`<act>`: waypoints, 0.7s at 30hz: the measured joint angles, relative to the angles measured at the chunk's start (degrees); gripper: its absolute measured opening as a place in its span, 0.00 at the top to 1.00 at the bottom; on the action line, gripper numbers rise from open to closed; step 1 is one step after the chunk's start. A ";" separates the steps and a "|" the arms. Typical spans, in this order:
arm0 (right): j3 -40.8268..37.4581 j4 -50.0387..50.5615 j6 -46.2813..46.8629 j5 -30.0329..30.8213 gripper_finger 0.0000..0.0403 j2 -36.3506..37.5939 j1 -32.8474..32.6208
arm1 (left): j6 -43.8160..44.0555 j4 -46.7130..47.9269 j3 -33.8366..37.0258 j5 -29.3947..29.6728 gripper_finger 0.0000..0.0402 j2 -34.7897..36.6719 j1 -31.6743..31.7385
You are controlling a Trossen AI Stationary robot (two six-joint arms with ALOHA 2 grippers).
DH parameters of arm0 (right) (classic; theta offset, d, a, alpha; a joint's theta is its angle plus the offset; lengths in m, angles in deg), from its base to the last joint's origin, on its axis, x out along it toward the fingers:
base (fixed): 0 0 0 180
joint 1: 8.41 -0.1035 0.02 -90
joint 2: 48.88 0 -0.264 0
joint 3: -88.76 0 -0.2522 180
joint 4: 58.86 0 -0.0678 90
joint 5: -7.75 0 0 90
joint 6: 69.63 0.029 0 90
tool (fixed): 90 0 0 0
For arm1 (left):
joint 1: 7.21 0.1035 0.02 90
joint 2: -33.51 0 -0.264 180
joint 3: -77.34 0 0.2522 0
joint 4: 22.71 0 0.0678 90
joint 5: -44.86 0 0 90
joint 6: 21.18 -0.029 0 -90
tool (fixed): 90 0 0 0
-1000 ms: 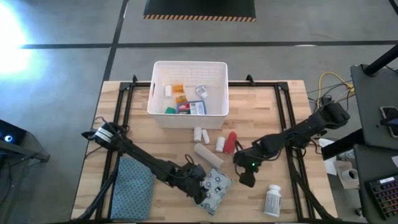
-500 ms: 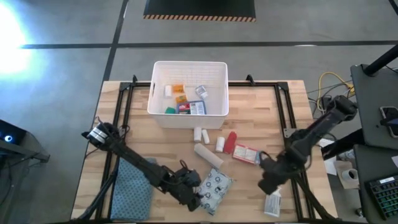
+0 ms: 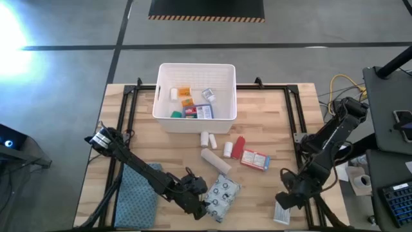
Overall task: Pick & place medical supplies in basket/bin
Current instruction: Put the white purple pill bottle into the white bin
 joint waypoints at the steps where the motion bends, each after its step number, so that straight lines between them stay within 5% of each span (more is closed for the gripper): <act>1: 0.00 -0.76 -0.11 1.37 0.39 -0.25 -0.33 | -0.61 -0.02 0.00 -0.01 0.36 0.00 -0.22; 6: 0.02 -4.03 -0.33 5.55 0.34 -3.91 -0.94 | -1.51 -0.02 0.00 -0.01 0.36 0.00 -0.83; 21: 1.22 -12.48 1.94 -1.79 0.10 -16.31 -1.66 | -1.55 1.95 1.33 1.63 0.36 0.02 -1.23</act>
